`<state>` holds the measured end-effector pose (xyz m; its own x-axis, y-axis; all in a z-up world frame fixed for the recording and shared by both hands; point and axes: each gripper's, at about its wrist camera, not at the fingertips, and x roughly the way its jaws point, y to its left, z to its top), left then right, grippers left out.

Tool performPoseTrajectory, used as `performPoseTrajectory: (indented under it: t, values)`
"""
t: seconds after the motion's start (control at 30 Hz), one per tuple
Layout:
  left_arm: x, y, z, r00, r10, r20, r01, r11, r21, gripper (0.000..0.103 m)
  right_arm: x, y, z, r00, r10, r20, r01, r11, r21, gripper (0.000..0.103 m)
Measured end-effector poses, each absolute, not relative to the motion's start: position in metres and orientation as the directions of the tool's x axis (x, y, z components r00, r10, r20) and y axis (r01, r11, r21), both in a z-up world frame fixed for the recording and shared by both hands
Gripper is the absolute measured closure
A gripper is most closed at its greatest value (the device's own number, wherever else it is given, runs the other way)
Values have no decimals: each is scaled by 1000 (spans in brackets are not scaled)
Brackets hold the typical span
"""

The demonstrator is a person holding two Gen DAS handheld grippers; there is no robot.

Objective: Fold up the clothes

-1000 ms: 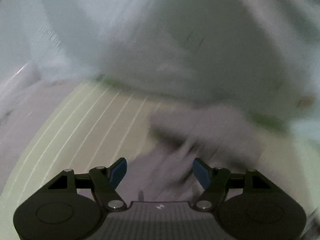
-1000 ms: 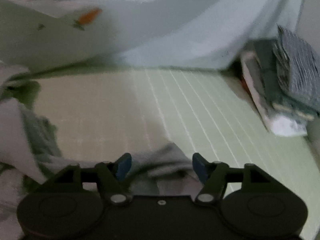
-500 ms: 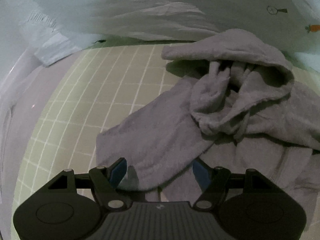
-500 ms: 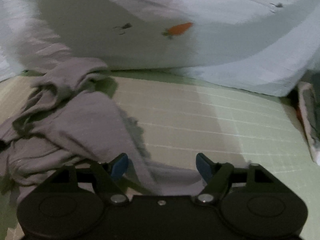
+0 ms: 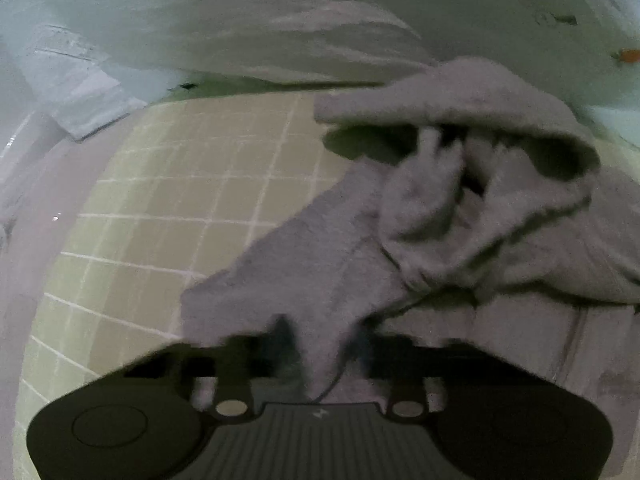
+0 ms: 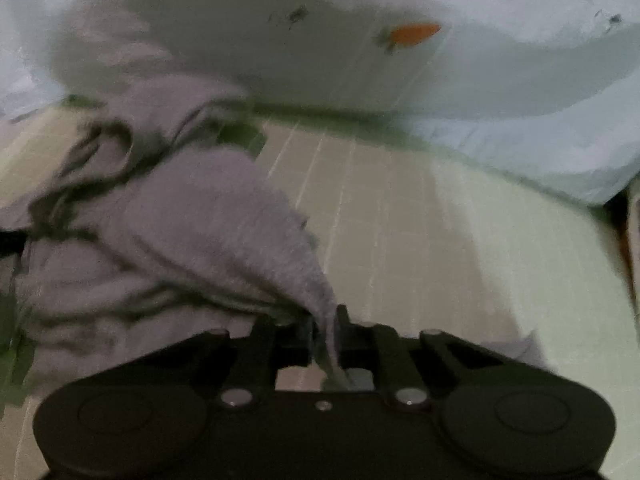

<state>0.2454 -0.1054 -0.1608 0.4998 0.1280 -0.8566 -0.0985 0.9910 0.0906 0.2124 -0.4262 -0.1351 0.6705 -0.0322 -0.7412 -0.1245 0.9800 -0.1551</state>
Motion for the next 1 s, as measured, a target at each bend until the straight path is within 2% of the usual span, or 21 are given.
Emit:
performPoseTrajectory:
  t: [0.13,0.33,0.43,0.47,0.5,0.53,0.57,0.6,0.67,0.7,0.8,0.9,1.0]
  values:
    - [256,-89,-137,553,257,-792,-198,965,175,96,237,-446,-97,747,-49,-663,-41,992,-120,96]
    - [294,-42,-90,646,379,-662,-349,919,185,97,294,-479,-51,845,-110,-523,77,993,-86,96]
    - [312,-27,-77,651,453,-609,-446,878,176,90,322,-490,-44,865,-164,-474,154,986,-61,95]
    - [315,-26,-79,633,458,-624,-462,870,171,80,330,-491,-48,853,-185,-487,169,983,-76,92]
    - [318,-26,-82,613,456,-645,-472,866,165,75,336,-489,-55,833,-206,-513,180,978,-102,80]
    - [322,-26,-85,593,454,-665,-481,862,159,73,341,-487,-63,807,-231,-543,193,973,-126,72]
    - [320,-30,-90,587,428,-688,-466,873,145,66,340,-485,-71,785,-240,-571,199,971,-134,58]
    - [315,-37,-96,594,385,-707,-434,893,122,55,333,-485,-79,770,-225,-598,196,974,-114,54]
    - [302,-53,-110,610,278,-742,-352,934,61,40,318,-483,-95,736,-188,-651,188,980,-71,46]
    - [297,-61,-117,610,224,-761,-310,950,31,38,308,-481,-104,715,-160,-680,176,983,-47,43]
    - [288,-87,-142,582,98,-808,-191,981,-19,38,280,-473,-131,642,-71,-763,135,991,20,42]
    - [288,-111,-160,552,54,-832,-104,995,-5,37,260,-471,-157,554,33,-832,127,984,124,42]
    - [288,-113,-172,524,16,-851,-110,993,-50,35,249,-467,-173,501,128,-856,138,964,225,42]
